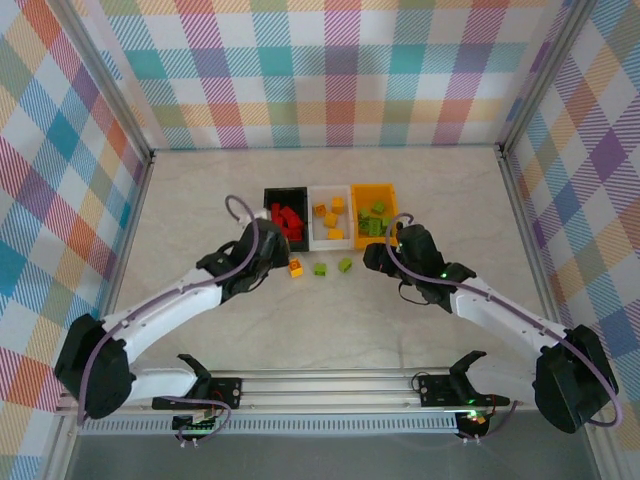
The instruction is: Sort the legos into containers by color
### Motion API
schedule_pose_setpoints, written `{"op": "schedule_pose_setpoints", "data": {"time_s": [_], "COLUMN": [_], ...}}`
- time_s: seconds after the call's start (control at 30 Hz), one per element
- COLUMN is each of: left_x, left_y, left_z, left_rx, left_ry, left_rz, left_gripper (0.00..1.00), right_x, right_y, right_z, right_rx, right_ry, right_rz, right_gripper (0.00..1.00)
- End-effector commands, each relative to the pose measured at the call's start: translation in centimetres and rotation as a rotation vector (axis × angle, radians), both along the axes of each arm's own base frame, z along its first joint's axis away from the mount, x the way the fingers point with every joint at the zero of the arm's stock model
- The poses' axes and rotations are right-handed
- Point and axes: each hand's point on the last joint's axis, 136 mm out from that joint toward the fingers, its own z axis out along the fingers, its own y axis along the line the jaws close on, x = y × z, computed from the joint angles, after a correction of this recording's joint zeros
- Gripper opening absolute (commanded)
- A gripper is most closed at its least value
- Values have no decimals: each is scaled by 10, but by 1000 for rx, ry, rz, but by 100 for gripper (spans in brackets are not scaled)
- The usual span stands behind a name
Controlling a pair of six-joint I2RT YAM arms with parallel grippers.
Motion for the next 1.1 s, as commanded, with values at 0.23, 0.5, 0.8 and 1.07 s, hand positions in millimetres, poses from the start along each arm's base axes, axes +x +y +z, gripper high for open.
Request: {"op": "schedule_pose_setpoints", "data": {"time_s": [0.23, 0.5, 0.8, 1.07], "left_x": [89, 128, 101, 15], "left_y": [-84, -102, -122, -81], "left_z": [-1, -23, 44, 79], "left_rx": [148, 214, 70, -59], "left_ry": [-3, 11, -96, -169], "left_rz": [-99, -79, -157, -170], "left_gripper": [12, 34, 81, 100], "right_x": [-12, -17, -5, 15], "right_y": [-1, 3, 26, 59], "right_z": [-22, -30, -33, -45], "right_rx": [29, 37, 76, 20], "right_ry": [45, 50, 51, 80], "right_rz": [-12, 0, 2, -5], "right_gripper": [72, 72, 76, 76]}}
